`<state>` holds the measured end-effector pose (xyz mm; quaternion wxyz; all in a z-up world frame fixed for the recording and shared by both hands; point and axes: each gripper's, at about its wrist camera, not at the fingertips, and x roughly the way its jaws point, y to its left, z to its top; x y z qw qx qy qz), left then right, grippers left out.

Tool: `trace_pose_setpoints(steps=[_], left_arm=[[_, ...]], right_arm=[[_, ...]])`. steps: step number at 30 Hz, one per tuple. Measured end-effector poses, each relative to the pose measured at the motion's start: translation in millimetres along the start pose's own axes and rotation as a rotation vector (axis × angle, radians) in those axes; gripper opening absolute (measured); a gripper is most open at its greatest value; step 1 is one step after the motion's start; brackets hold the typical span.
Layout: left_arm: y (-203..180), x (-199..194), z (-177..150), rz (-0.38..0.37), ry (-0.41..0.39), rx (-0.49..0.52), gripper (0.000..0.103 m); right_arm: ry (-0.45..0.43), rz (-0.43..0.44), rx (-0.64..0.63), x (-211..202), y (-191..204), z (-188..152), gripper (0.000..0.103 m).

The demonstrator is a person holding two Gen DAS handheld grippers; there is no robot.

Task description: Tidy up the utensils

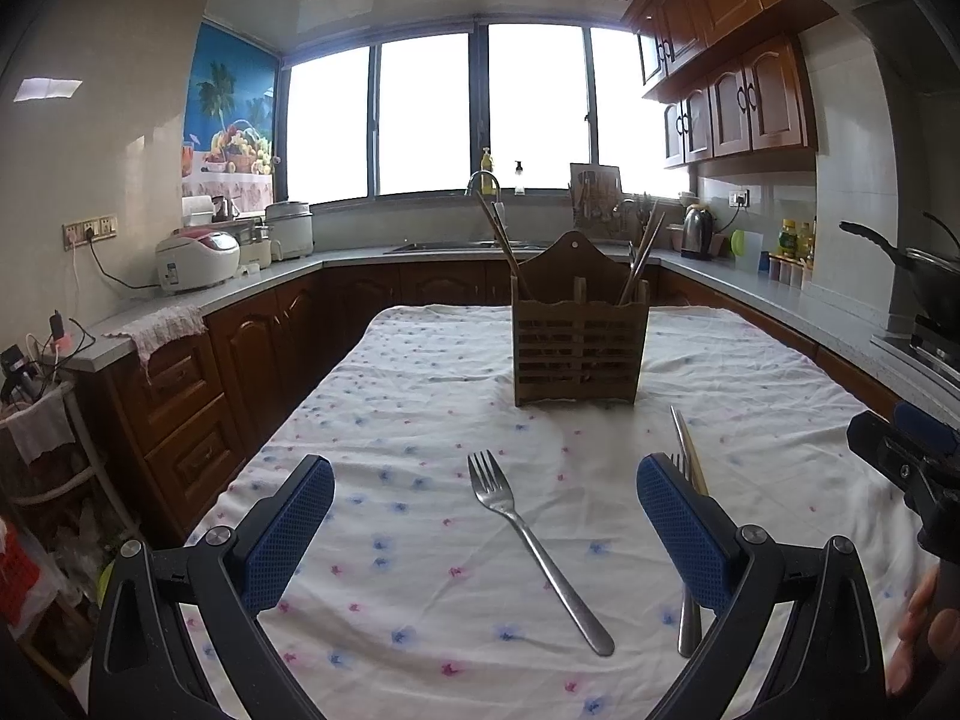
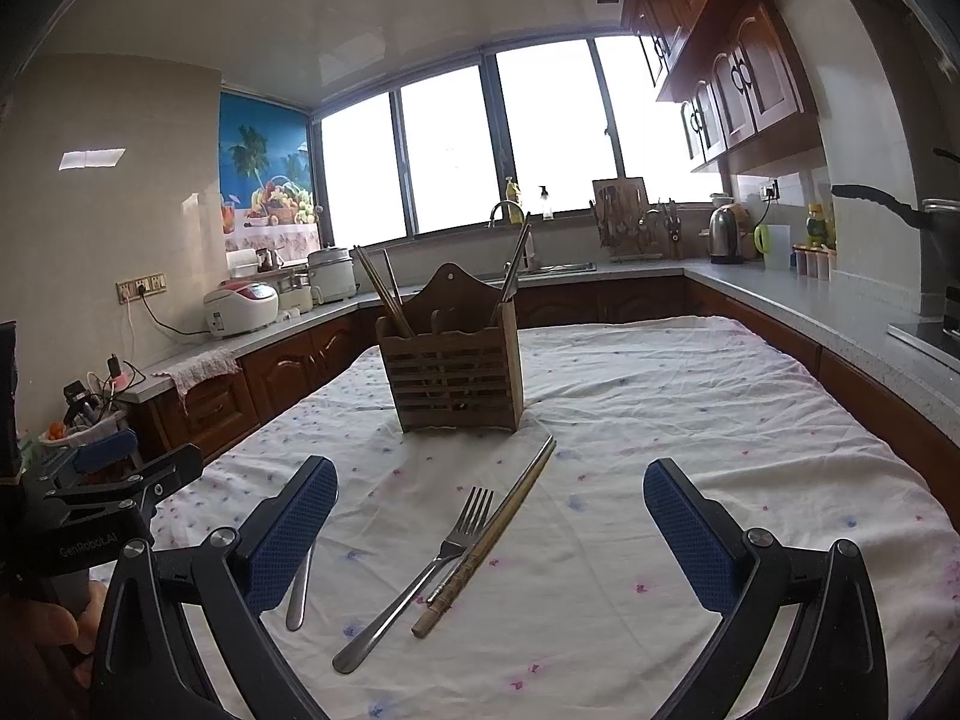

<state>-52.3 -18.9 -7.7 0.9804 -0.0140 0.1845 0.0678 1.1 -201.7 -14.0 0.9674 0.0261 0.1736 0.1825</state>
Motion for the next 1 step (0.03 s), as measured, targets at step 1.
trace_pose_setpoints(steps=[1], left_arm=[[-0.5,0.9,1.0,0.000,0.001,0.000,0.102]], right_arm=[[0.002,0.000,0.001,0.8,-2.1,0.6,0.103]])
